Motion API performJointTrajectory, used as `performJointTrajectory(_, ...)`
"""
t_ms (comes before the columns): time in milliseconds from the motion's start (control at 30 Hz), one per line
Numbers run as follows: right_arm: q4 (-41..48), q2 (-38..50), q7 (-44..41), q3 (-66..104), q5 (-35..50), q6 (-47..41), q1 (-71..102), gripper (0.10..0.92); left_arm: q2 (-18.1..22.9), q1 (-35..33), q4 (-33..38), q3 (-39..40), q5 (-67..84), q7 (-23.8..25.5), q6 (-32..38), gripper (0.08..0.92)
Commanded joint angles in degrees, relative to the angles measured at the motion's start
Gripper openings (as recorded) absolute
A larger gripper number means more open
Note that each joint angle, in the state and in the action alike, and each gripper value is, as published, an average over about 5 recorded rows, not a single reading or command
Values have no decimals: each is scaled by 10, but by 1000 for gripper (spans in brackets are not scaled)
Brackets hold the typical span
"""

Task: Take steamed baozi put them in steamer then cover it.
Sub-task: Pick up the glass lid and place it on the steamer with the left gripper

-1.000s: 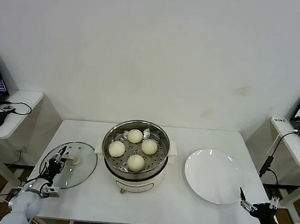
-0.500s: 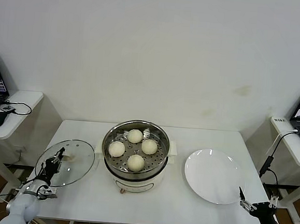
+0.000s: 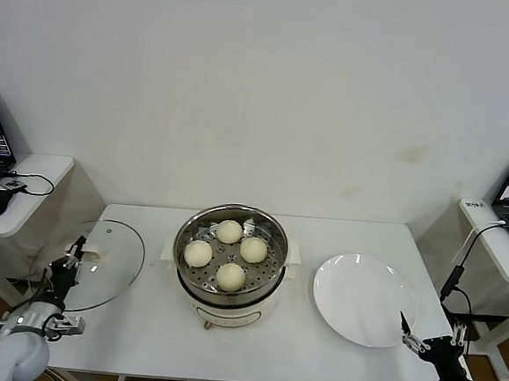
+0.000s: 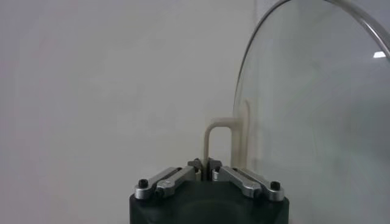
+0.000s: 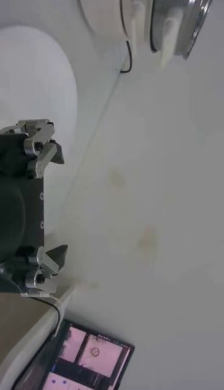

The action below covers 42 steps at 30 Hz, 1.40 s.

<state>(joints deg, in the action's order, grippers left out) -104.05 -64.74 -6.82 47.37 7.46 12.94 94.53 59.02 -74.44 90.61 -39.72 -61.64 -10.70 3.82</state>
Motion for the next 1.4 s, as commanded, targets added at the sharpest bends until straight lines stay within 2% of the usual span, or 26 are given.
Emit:
performJointTrajectory(33,-10,4,1,-19,-7,-2,-3,823,-31,-76,247,-30,74,127,-120,128)
performJointTrajectory(300,-4,-16,15,-50,-58,7,-13,823,-70,-55,324,51,124,153,-184,128)
performJointTrajectory(633,7,-70,46,-65,-160,7,-29,823,-83,25,322,177,86,158,-244,128)
performJointTrajectory(767,9,-101,55,-74,-192,-1,-40,823,-53,61,298,227,32,178,-257,128)
performJointTrajectory(967,24,-134,65,-79,-233,0,-52,823,28,101,249,278,-69,211,-267,128)
performJointTrajectory(1267,39,-140,68,-82,-250,6,-51,823,133,160,204,325,-159,246,-272,128)
performJointTrajectory(1400,42,-140,68,-82,-251,7,-49,823,167,175,191,338,-178,255,-274,128)
